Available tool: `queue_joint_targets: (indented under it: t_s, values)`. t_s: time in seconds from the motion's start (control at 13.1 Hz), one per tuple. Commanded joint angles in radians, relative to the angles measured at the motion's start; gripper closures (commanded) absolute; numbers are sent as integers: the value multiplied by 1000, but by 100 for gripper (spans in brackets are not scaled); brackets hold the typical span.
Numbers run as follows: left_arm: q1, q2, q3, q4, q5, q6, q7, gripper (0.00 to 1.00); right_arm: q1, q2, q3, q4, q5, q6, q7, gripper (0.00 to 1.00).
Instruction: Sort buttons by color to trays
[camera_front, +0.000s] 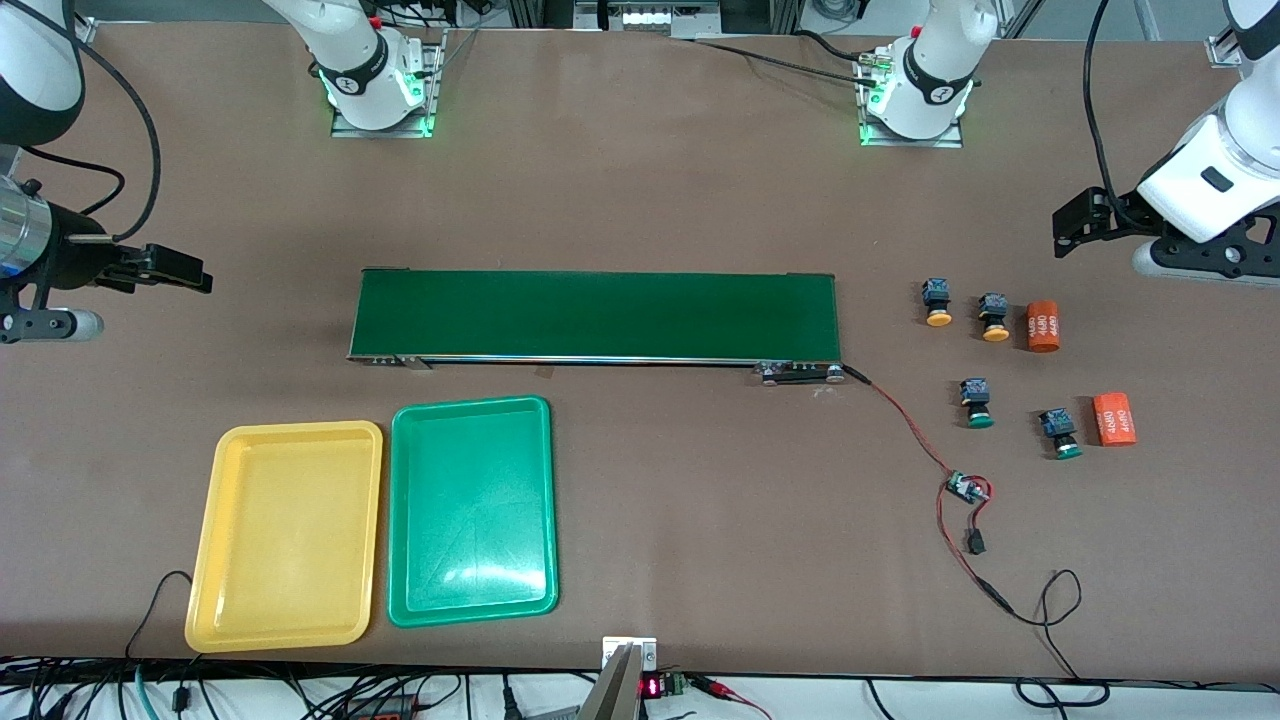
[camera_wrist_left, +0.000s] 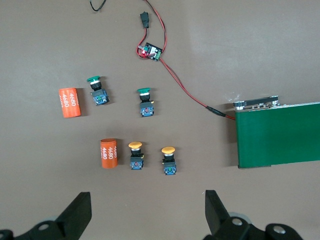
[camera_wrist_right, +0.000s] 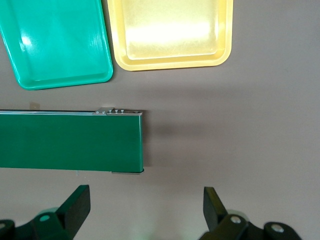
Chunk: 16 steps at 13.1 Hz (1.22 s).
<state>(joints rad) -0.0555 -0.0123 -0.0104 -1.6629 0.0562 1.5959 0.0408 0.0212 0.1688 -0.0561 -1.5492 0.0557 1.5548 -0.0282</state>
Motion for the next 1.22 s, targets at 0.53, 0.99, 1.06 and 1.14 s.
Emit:
queue_joint_targets:
  t_s: [0.53, 0.99, 1.06, 1.14]
  values:
    - [74, 110, 13, 28, 25, -27, 5, 0, 2, 20, 1, 6, -5, -19, -1, 0]
    - [101, 299, 13, 12, 24, 130, 5, 0, 0, 20, 1, 4, -5, -33, -2, 0]
    - [106, 334, 13, 9, 24, 165, 7, 0, -1, 26, 1, 4, -4, -33, -2, 0]
    - [117, 360, 12, 5, 22, 183, 8, 0, -1, 26, 1, 4, -4, -33, -2, 0]
